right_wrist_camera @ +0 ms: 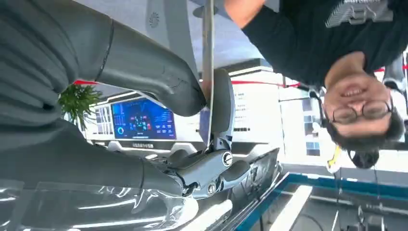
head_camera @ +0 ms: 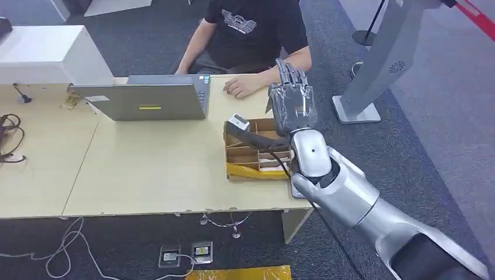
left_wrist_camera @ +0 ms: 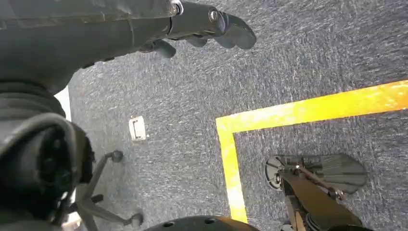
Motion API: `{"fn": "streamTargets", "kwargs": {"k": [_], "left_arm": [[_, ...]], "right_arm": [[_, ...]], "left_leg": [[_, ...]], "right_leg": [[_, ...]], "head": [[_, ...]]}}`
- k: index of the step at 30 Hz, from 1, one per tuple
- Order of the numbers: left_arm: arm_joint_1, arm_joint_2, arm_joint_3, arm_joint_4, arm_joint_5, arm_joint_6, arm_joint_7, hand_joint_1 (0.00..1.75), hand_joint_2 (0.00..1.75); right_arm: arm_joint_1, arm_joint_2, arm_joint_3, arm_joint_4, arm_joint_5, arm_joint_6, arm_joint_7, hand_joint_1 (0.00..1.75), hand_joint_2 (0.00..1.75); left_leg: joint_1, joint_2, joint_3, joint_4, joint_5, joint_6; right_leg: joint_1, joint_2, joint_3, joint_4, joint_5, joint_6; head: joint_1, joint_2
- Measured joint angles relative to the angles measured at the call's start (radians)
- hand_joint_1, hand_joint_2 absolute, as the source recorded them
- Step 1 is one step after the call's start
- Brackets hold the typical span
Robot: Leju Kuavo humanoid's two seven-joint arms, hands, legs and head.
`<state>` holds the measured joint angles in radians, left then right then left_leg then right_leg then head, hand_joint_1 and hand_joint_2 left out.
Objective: Pass the card to the sensor for recognition and then transmit it.
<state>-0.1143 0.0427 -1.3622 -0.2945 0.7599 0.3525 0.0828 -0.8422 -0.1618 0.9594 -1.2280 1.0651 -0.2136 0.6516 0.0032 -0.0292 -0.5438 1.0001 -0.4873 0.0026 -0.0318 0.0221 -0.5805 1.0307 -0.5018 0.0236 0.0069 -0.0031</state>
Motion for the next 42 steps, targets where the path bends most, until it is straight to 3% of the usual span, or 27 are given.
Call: {"fn": "streamTargets", "kwargs": {"k": [10,21,33,34,35,37,38,42], "left_arm": [[0.0,-0.001,-0.004,0.002,-0.032,-0.04,0.013,0.0,0.0],[0.0,0.0,-0.003,0.004,-0.021,-0.02,0.009,0.0,0.0],[0.0,0.0,-0.003,0.005,-0.01,-0.027,0.027,0.0,0.0],[0.0,0.0,-0.003,0.005,-0.01,-0.027,0.027,0.0,0.0],[0.0,0.0,-0.003,0.005,-0.01,-0.027,0.027,0.0,0.0],[0.0,0.0,-0.003,0.005,-0.009,-0.026,0.027,0.0,0.0],[0.0,0.0,-0.003,0.005,-0.008,-0.026,0.027,0.0,0.0],[0.0,0.0,-0.003,0.005,-0.008,-0.024,0.027,0.0,0.0]], "right_arm": [[0.002,-0.038,-0.016,-0.042,-0.045,-0.068,0.017,1.75,1.75],[0.005,-0.092,-0.015,-0.06,-0.077,-0.059,0.046,1.75,1.75],[0.005,-0.106,-0.013,-0.06,-0.084,-0.1,0.044,1.75,1.75],[0.004,-0.106,-0.012,-0.06,-0.084,-0.1,0.044,0.24,1.75],[0.004,-0.106,-0.012,-0.06,-0.084,-0.1,0.044,0.0,1.75],[0.005,-0.106,-0.012,-0.06,-0.081,-0.108,0.045,0.0,1.75],[0.004,-0.107,-0.012,-0.06,-0.074,-0.117,0.045,0.0,0.0],[0.004,-0.111,-0.009,-0.058,-0.069,-0.12,0.045,0.0,0.0]], "left_leg": [[0.0,0.0,0.0,0.0,0.0,0.0],[0.0,0.0,0.0,0.0,0.0,0.0],[0.0,0.0,0.0,0.0,0.0,0.0],[0.0,0.0,0.0,0.0,0.0,0.0],[0.0,0.0,0.0,0.0,0.0,0.0],[0.0,0.0,0.0,0.0,0.0,0.0],[0.0,0.0,0.0,0.0,0.0,0.0],[0.0,0.0,-0.001,0.0,0.0,0.0]], "right_leg": [[0.0,0.0,0.0,0.0,0.0,0.0],[0.0,0.0,0.0,0.0,0.0,0.0],[0.0,0.0,0.0,0.0,0.0,0.0],[0.0,0.0,0.0,0.0,0.0,0.0],[0.0,0.0,0.0,0.0,0.0,0.0],[0.0,0.0,0.0,0.0,0.0,0.0],[0.0,0.0,0.0,0.0,0.0,0.0],[0.0,0.0,0.0,0.0,0.0,0.0]], "head": [[0.0,0.0],[0.0,0.0],[0.0,0.0],[0.0,0.0],[0.0,0.0],[0.0,0.0],[0.0,0.0],[0.0,0.0]]}}
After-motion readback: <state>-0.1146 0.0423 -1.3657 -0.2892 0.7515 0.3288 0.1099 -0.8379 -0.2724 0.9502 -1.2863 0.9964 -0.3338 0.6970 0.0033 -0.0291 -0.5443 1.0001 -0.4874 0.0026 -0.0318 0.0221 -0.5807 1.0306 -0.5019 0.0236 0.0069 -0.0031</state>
